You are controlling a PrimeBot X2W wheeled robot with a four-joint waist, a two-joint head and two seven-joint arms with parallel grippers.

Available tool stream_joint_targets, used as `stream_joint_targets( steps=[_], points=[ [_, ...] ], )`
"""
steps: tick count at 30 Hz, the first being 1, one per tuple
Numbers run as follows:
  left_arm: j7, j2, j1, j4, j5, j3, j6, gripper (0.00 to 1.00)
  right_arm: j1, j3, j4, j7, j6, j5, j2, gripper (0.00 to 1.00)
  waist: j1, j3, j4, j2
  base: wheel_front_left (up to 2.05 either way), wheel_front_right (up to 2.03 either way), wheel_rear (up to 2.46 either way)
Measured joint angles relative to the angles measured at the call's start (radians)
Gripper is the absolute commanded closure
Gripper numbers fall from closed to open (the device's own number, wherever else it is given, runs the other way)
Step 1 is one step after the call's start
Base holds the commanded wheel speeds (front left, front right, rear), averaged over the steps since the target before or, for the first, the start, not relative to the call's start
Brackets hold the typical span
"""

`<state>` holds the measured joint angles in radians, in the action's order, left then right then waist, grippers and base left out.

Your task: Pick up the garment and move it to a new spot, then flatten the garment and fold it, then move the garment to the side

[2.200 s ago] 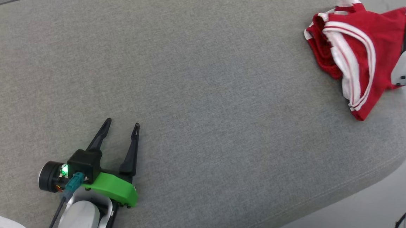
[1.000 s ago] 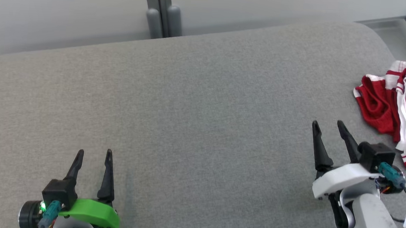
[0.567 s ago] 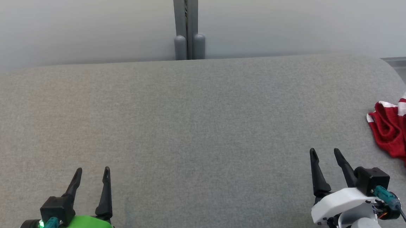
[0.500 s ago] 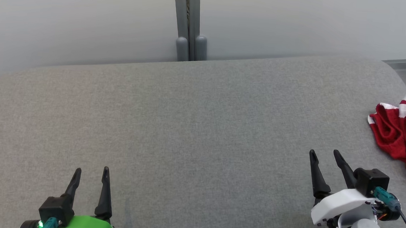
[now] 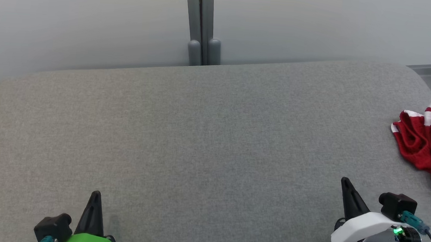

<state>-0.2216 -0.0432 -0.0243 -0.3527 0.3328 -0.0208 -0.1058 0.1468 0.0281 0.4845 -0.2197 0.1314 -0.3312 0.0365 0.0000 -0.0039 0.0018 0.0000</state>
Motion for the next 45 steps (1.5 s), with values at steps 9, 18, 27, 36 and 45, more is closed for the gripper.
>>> stream_joint_targets(
  steps=[9, 18, 27, 36, 45],
  points=[
    [0.037, 0.000, 0.006, 0.016, 0.161, 0.016, -0.001, 1.00, -0.004, 0.007, -0.032, 0.039, 0.000, -0.157, 0.000, 1.00, 0.0000, 0.001, 0.000, 0.0000, 0.00, 0.00, 0.00],
    [0.074, 0.000, 0.017, 0.027, 0.300, 0.028, -0.004, 1.00, -0.009, 0.017, -0.059, 0.074, 0.000, -0.300, 0.001, 1.00, 0.0000, 0.001, 0.000, 0.0000, 0.00, 0.00, 0.00],
    [0.109, 0.000, 0.035, 0.038, 0.430, 0.044, -0.008, 1.00, -0.013, 0.026, -0.084, 0.109, 0.000, -0.431, 0.002, 1.00, 0.0000, 0.002, 0.000, 0.0000, 0.00, 0.00, 0.00],
    [0.142, 0.000, 0.046, 0.048, 0.546, 0.055, -0.008, 1.00, -0.014, 0.033, -0.105, 0.141, 0.000, -0.548, 0.003, 1.00, 0.0000, 0.002, -0.001, 0.0000, 0.00, 0.00, 0.00],
    [0.170, -0.001, 0.057, 0.056, 0.658, 0.067, -0.010, 1.00, -0.016, 0.041, -0.124, 0.167, 0.000, -0.656, 0.004, 1.00, 0.0000, 0.003, -0.001, 0.0000, 0.00, 0.00, 0.00]
  ],
)
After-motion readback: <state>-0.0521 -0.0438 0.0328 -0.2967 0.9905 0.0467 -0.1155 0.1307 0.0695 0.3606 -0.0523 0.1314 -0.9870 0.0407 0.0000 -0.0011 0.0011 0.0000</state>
